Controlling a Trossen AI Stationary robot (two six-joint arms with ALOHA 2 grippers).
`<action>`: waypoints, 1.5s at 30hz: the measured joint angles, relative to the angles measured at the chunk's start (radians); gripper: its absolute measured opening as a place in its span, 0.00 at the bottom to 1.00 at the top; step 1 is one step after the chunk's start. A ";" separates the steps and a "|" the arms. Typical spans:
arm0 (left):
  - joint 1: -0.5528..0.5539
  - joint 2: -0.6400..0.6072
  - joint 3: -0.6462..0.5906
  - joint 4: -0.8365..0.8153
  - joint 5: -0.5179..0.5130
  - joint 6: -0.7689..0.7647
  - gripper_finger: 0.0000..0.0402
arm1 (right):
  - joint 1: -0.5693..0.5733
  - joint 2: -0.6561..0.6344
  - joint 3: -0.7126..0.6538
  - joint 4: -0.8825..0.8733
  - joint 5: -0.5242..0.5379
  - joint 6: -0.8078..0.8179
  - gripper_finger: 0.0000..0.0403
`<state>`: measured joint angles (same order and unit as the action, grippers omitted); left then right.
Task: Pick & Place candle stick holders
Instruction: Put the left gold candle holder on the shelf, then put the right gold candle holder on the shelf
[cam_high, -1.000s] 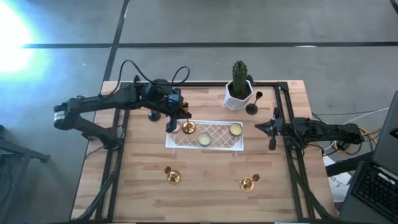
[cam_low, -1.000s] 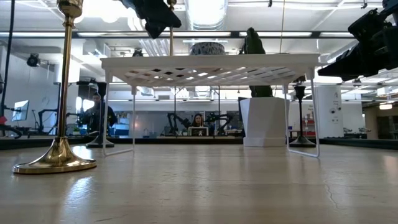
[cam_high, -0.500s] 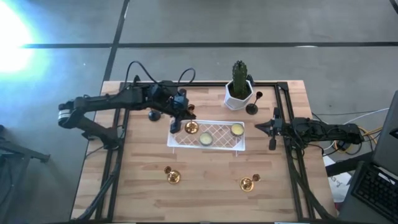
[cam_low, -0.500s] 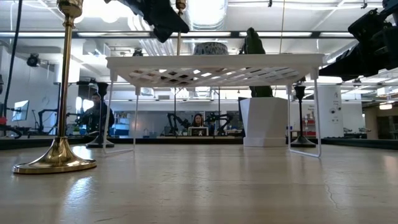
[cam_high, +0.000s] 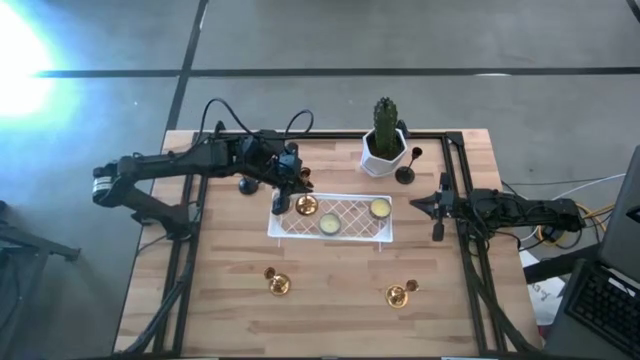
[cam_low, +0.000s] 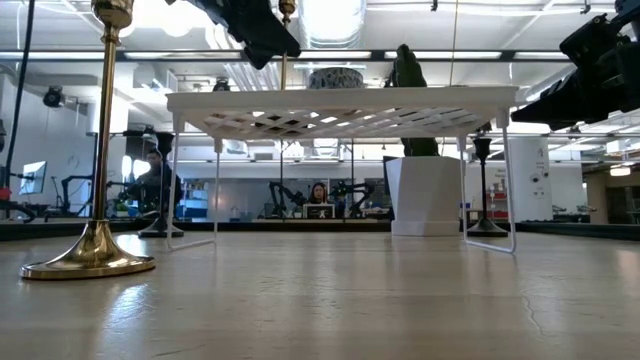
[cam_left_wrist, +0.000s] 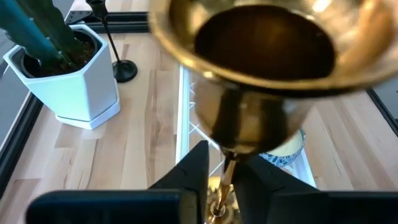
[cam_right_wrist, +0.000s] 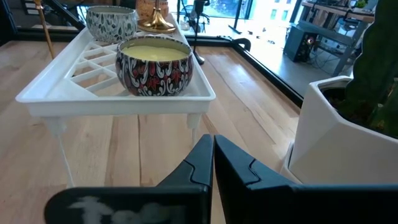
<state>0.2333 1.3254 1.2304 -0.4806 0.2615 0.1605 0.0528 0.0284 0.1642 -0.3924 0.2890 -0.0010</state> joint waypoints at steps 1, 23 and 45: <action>0.000 0.000 0.000 0.000 0.000 0.001 0.18 | 0.000 0.000 0.000 0.000 0.000 0.000 0.02; 0.000 -0.063 0.000 -0.087 -0.001 -0.004 0.56 | 0.000 0.000 0.000 0.000 0.000 0.000 0.02; -0.018 -0.483 -0.025 -0.212 0.003 -0.123 0.57 | 0.000 0.000 0.000 0.000 0.000 0.000 0.02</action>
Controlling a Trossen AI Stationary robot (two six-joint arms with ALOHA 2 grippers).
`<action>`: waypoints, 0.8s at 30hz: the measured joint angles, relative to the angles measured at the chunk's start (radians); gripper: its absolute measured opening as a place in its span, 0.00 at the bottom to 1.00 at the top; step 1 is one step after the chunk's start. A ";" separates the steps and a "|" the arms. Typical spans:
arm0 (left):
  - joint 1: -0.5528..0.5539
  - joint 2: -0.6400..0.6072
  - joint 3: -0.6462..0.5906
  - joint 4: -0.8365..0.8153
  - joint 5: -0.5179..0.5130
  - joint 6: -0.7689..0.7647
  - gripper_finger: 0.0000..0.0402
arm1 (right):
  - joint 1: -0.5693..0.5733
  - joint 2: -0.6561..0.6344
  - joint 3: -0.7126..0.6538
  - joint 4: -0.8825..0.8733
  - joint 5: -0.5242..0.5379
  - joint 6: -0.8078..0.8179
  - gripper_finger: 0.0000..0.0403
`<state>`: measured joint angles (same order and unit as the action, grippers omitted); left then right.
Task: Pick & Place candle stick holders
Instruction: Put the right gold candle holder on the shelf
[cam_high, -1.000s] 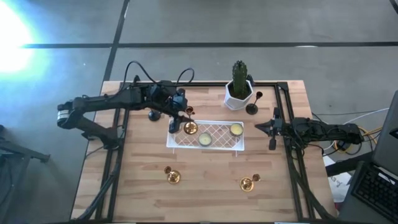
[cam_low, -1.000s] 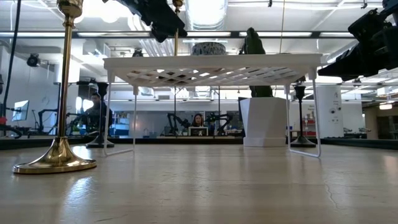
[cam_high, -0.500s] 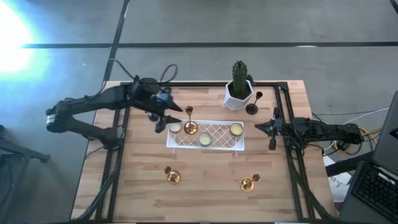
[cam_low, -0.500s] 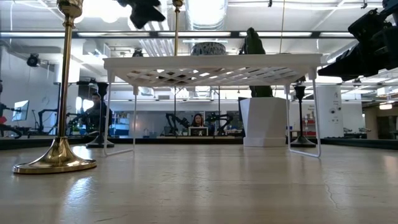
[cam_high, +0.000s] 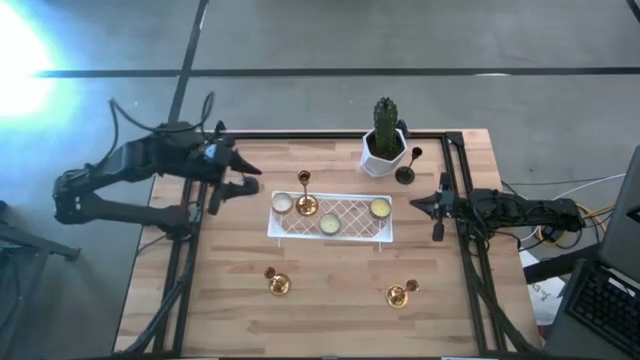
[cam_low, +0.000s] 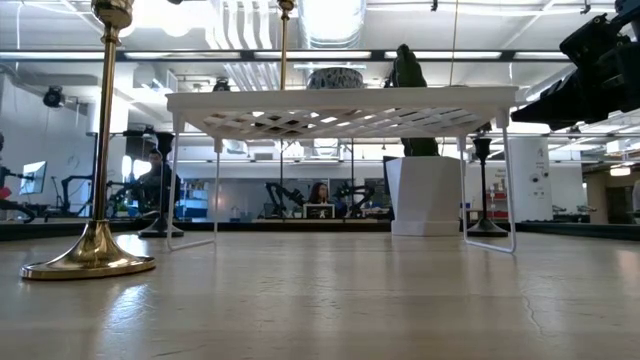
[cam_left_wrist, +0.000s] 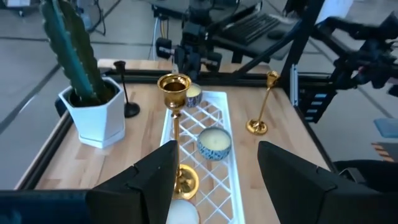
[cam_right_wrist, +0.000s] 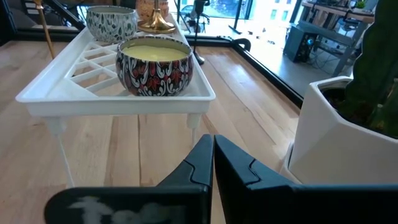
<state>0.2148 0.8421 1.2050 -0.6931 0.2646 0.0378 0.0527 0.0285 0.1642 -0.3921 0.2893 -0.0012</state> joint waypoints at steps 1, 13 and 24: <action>-0.002 -0.020 -0.013 0.002 0.000 -0.006 0.57 | 0.000 0.000 0.000 0.000 0.000 -0.003 0.02; -0.003 -0.297 -0.284 0.199 -0.017 -0.073 0.57 | 0.000 0.033 -0.026 0.634 -0.001 0.037 0.02; -0.003 -0.415 -0.387 0.278 -0.030 -0.073 0.57 | 0.007 0.226 0.195 0.433 -0.279 0.278 0.02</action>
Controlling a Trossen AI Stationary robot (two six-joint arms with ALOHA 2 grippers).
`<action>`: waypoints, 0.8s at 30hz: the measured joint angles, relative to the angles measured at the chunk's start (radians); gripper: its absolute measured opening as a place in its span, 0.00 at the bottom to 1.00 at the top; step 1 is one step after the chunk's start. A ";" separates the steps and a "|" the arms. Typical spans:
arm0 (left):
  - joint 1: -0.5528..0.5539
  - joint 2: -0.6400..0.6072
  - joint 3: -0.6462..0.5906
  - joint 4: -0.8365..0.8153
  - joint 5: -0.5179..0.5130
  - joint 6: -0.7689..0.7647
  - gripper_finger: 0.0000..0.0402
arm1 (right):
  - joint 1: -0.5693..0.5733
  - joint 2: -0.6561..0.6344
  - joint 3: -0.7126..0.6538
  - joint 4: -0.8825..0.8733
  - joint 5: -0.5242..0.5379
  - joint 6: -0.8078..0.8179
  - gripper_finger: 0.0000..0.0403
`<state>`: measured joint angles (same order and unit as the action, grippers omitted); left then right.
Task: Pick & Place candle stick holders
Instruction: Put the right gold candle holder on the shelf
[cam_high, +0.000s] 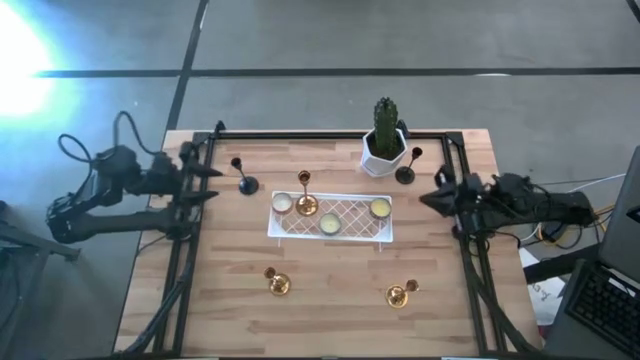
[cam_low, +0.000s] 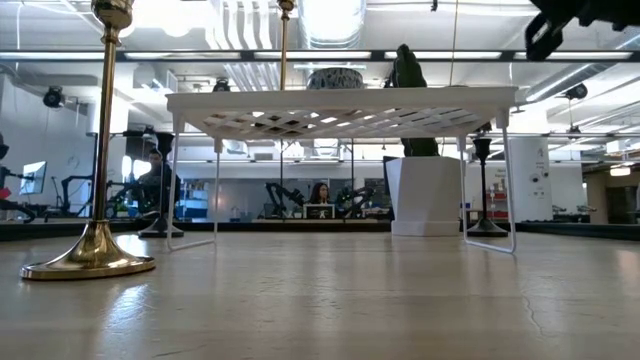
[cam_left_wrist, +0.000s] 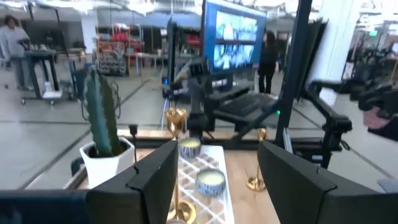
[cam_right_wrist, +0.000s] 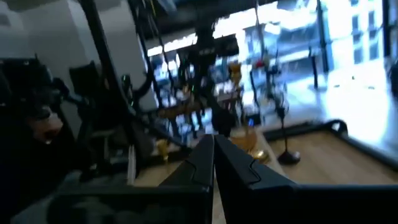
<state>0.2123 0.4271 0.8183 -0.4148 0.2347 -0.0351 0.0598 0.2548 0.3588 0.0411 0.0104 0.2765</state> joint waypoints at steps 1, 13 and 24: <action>0.000 0.000 -0.004 0.008 0.000 0.000 0.57 | 0.010 0.046 0.033 -0.025 -0.005 0.008 0.02; 0.000 0.005 -0.026 0.032 0.001 -0.015 0.57 | 0.337 0.575 0.481 -0.596 0.380 0.117 0.02; 0.000 0.005 -0.039 0.032 0.002 0.011 0.57 | 0.759 0.706 0.659 -0.919 0.794 0.699 0.02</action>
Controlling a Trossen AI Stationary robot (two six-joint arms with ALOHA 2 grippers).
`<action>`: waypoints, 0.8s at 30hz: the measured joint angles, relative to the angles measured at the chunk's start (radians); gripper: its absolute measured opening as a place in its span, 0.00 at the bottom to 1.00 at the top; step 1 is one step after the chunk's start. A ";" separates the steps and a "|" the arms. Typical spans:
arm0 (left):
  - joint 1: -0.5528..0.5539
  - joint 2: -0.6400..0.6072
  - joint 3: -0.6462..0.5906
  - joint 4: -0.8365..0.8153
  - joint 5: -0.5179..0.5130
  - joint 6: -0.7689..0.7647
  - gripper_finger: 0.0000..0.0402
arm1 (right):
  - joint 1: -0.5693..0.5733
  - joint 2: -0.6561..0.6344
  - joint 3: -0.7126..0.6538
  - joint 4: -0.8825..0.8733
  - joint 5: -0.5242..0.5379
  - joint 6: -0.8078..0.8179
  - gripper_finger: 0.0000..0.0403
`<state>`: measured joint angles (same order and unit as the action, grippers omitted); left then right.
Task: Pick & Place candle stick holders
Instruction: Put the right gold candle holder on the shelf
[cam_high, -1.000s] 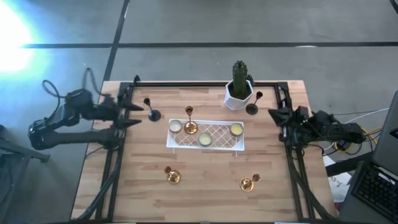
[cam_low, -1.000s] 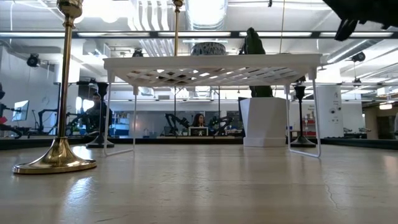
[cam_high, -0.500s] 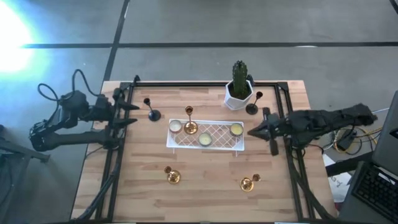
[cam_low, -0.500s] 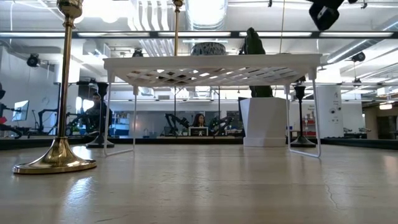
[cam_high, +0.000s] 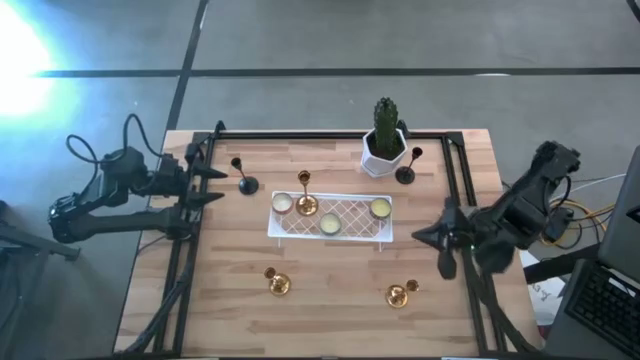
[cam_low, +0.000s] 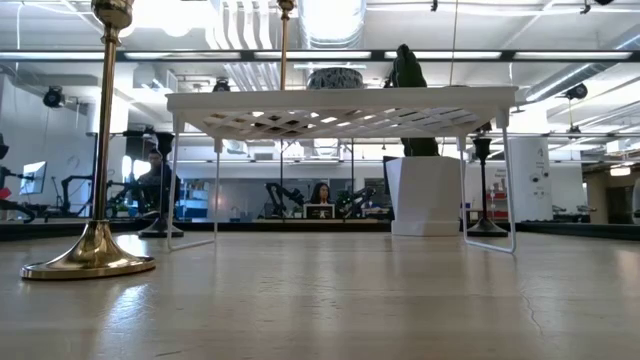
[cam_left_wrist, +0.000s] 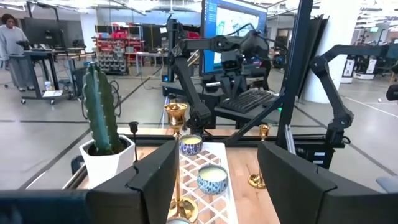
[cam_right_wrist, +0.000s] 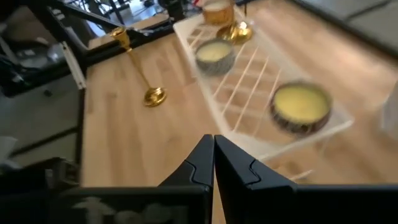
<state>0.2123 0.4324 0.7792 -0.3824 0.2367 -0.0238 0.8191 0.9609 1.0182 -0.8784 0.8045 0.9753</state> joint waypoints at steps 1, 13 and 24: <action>0.000 0.000 0.000 0.000 0.000 0.000 0.57 | 0.018 0.010 0.003 -0.011 0.002 0.053 0.02; 0.000 0.000 0.000 0.013 0.001 -0.004 0.57 | 0.235 0.173 -0.008 -0.046 0.008 0.373 0.02; 0.000 0.000 0.000 0.064 0.001 -0.010 0.57 | 0.390 0.305 -0.007 -0.091 -0.023 0.702 0.02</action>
<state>0.2124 0.4324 0.7792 -0.3187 0.2375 -0.0341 1.2096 1.2661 1.0115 -0.9691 0.7811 1.6777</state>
